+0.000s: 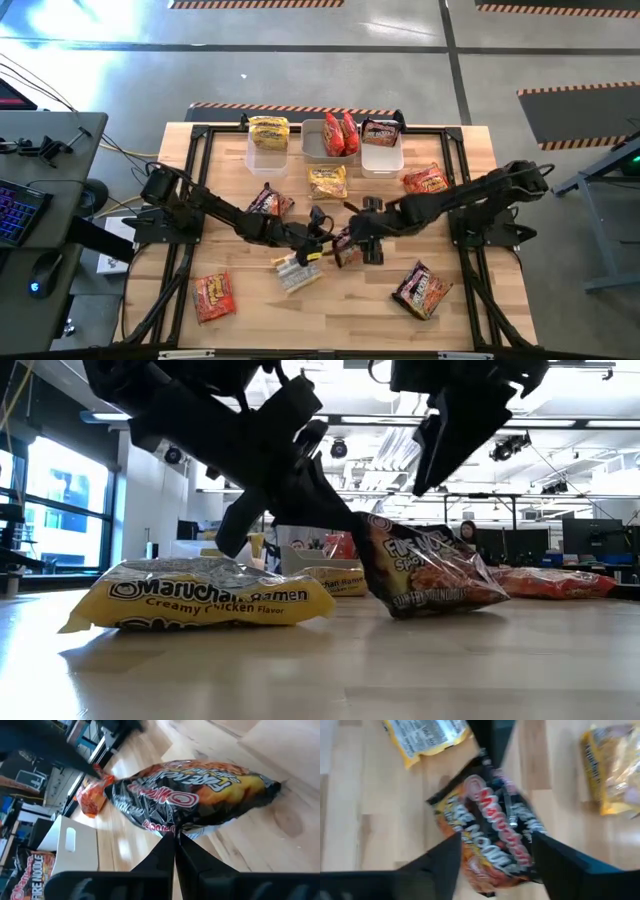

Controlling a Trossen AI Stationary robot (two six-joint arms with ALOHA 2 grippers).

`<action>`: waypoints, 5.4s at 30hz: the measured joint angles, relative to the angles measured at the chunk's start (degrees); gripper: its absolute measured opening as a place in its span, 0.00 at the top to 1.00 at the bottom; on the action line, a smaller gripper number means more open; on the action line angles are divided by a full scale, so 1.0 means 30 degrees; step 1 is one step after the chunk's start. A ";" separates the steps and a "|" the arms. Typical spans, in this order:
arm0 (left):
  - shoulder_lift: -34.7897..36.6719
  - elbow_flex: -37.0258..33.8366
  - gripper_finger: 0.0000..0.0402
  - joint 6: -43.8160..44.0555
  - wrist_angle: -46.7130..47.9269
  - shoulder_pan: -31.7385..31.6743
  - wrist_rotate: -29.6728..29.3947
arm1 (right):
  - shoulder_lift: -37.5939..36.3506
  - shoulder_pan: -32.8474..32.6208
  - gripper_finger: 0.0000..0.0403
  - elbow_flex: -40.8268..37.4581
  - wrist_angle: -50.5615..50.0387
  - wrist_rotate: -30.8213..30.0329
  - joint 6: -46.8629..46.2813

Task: Sort Maruchan noodles
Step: Put the bottom left black noodle pack into the white bin

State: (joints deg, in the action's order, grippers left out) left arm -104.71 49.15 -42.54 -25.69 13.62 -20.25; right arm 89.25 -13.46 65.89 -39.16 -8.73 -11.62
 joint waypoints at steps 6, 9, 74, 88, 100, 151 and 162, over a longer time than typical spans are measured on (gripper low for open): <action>0.0000 0.0007 1.00 -0.0261 -0.0408 0.0226 -0.0479 | 0.0234 0.2618 0.31 0.0283 -0.0277 0.3776 0.1836; 0.0000 0.0007 1.00 -0.0575 -0.0432 0.0295 -0.0716 | 0.0654 0.3703 0.31 0.0262 0.0196 0.5839 0.2537; 1.0806 -1.0990 0.91 1.0793 -0.5935 -0.3640 0.3833 | 0.0882 1.3672 0.79 0.7452 -0.9032 0.2671 1.3106; 1.0797 -1.1511 0.91 1.1518 -0.5994 -0.7148 0.7109 | 0.4717 1.9677 0.79 0.7758 -0.6748 0.4291 2.0614; 1.0797 -1.1511 0.91 1.1671 -0.5873 -0.8217 0.7147 | 0.6666 2.0124 0.79 0.7766 -0.5817 0.4017 2.1543; 1.0797 -1.1511 0.91 1.1656 -0.5799 -0.8217 0.7111 | 0.8708 2.0066 0.79 0.9303 -0.7279 0.2339 2.0958; 1.0797 -1.1511 0.91 1.1659 -0.5737 -0.8203 0.7111 | 0.8708 1.9239 0.58 0.9300 -0.6659 -0.0265 1.9824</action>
State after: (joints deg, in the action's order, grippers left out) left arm -72.31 14.61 -7.56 -42.90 -10.98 1.08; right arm 115.38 44.26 93.79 -59.14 -9.53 47.86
